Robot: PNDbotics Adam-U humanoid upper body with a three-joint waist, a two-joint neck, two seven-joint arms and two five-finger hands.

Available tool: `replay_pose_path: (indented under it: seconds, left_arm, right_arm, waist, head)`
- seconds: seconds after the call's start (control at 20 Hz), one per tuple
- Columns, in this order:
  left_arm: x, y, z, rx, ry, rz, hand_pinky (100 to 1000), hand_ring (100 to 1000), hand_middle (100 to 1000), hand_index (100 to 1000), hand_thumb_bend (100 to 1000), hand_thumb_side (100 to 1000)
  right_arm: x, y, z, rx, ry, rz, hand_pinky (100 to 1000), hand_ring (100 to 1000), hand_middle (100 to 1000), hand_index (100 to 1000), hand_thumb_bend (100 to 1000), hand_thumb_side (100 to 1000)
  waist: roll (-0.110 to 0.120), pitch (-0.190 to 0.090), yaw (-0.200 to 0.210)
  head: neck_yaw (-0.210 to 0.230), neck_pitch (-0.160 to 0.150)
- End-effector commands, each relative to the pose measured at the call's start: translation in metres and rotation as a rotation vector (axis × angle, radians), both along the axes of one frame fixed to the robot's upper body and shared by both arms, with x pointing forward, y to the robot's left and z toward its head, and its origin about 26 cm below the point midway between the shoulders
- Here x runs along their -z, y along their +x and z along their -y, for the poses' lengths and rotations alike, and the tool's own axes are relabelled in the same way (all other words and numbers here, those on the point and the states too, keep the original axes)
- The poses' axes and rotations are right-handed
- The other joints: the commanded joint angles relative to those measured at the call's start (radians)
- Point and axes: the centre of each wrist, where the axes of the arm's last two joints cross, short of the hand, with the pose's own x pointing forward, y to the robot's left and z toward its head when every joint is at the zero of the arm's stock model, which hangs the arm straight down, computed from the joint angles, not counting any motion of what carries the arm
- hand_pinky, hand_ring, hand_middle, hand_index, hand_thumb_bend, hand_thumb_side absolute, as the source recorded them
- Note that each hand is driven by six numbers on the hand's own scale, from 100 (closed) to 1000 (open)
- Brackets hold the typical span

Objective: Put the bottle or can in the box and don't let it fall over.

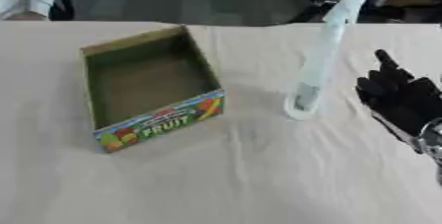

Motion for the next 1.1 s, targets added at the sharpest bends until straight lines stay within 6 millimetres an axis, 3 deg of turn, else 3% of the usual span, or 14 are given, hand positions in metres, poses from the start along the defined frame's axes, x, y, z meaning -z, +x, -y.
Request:
replay_pose_path:
  seconds: [0.05, 0.1, 0.15, 1.1]
  left_arm:
    - [-0.010, -0.003, -0.001, 0.006, 0.033, 0.027, 1000, 1000, 1000, 929, 183, 821]
    - [-0.010, -0.003, -0.001, 0.006, 0.033, 0.027, 1000, 1000, 1000, 929, 183, 821]
    - [-0.010, -0.003, -0.001, 0.006, 0.032, 0.026, 1000, 1000, 1000, 929, 183, 822]
    - [-0.008, -0.003, -0.001, 0.016, 0.026, 0.015, 1000, 1000, 1000, 929, 185, 824]
  right_arm:
    - [-0.007, 0.002, -0.002, -0.015, 0.008, 0.013, 100, 100, 100, 931, 396, 736]
    - [-0.008, 0.003, -0.003, -0.023, 0.010, 0.012, 100, 100, 100, 931, 380, 706]
    - [-0.009, 0.004, -0.005, -0.031, 0.010, 0.011, 100, 100, 100, 931, 390, 737]
    - [-0.021, 0.018, -0.024, -0.142, -0.001, -0.005, 100, 100, 100, 942, 364, 729]
  waist:
    - [0.004, -0.015, 0.002]
    - [0.004, -0.015, 0.002]
    - [0.005, -0.014, 0.002]
    - [0.008, -0.015, 0.005]
  head:
    - [-0.006, -0.016]
    - [-0.009, -0.016]
    - [-0.012, -0.015]
    - [-0.033, -0.009]
